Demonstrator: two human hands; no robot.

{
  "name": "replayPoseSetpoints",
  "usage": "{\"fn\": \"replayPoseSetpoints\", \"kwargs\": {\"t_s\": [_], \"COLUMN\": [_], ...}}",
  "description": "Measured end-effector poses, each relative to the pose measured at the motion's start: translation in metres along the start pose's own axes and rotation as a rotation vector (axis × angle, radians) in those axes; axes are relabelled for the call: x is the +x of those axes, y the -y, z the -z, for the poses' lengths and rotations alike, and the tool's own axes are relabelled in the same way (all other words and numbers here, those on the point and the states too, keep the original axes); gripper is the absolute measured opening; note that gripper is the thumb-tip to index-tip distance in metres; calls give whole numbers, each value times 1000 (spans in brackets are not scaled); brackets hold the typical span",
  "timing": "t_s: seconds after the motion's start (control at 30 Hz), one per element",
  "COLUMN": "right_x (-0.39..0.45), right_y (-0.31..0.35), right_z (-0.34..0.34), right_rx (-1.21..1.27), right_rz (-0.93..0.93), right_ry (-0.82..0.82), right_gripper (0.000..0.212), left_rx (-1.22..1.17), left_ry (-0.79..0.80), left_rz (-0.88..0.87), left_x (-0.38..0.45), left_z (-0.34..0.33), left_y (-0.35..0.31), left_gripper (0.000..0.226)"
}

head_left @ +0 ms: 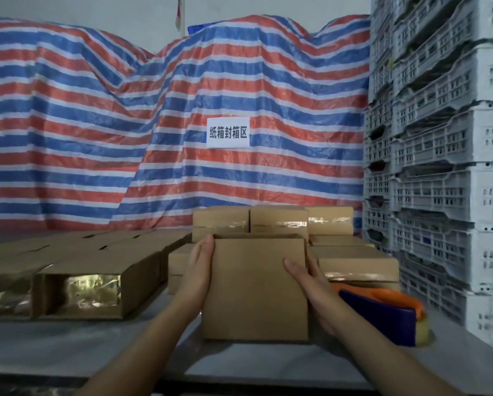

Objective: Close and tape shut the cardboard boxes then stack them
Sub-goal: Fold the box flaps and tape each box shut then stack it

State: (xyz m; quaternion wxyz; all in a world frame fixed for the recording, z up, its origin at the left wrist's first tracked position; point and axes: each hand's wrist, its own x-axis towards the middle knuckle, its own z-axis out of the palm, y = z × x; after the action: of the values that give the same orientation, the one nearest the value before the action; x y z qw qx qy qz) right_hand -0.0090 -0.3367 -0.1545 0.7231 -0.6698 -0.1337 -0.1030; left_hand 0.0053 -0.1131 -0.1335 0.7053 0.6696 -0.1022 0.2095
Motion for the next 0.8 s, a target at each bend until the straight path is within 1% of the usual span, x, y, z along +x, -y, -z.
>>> {"fn": "replayPoseSetpoints", "kwargs": {"t_s": [0.07, 0.17, 0.2, 0.27, 0.3, 0.37, 0.43, 0.5, 0.6, 0.7, 0.8], "right_x": [-1, -1, -2, -3, -4, -4, -2, 1, 3, 3, 3], "right_y": [-1, 0, 0, 1, 2, 2, 0, -2, -2, -4, -6], "right_z": [0, -2, -2, -2, -2, -1, 0, 1, 1, 2, 3], "right_rx": [-35, -31, -29, -34, -31, -19, 2, 20, 23, 30, 54], "right_rz": [18, 53, 59, 60, 54, 50, 42, 30, 15, 8, -3], "right_ry": [3, -4, 0, 8, 10, 9, 9, 12, 7, 5, 12], "right_gripper": [124, 115, 115, 119, 120, 112, 105, 108, 116, 120, 117], "left_rx": [4, -9, -21, -35, -43, -118, -234, -312, -321, -335, -353], "left_ry": [2, 3, 7, 6, -3, -30, 18, 66, 166, 199, 210], "left_rz": [-12, -49, -59, -51, -34, 52, 132, 188, 217, 222, 220], "left_x": [-2, -6, -8, -9, -10, -9, -7, -7, -8, -7, -7], "left_z": [0, 1, 1, -1, -3, -1, 5, 12, 17, 17, 17], "left_y": [2, 2, 2, 0, -2, -2, 1, 3, 6, 2, -4], "left_gripper": [74, 63, 62, 67, 68, 68, 72, 64, 45, 40, 37]}}
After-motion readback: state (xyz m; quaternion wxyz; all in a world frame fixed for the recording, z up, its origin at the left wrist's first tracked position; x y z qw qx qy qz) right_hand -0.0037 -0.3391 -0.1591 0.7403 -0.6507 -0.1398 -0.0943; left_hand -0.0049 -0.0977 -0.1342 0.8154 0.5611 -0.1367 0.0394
